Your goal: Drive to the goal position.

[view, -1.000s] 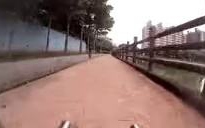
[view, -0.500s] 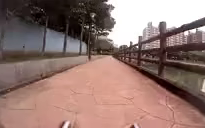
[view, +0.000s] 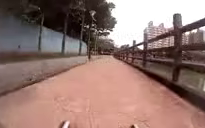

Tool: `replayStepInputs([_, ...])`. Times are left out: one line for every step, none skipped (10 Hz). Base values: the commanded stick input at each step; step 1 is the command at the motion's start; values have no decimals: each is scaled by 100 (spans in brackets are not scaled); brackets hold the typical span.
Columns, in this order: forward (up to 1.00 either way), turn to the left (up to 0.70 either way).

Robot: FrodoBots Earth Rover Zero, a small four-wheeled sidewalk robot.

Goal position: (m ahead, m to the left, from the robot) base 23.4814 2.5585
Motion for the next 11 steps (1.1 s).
replayStepInputs([100, 0])
replayStepInputs([100, 0])
replayStepInputs([100, 0])
replayStepInputs([100, 0])
replayStepInputs([100, 0])
replayStepInputs([100, 0])
replayStepInputs([100, 0])
replayStepInputs([100, 0])
replayStepInputs([100, -1])
replayStepInputs([100, -2])
replayStepInputs([100, -9])
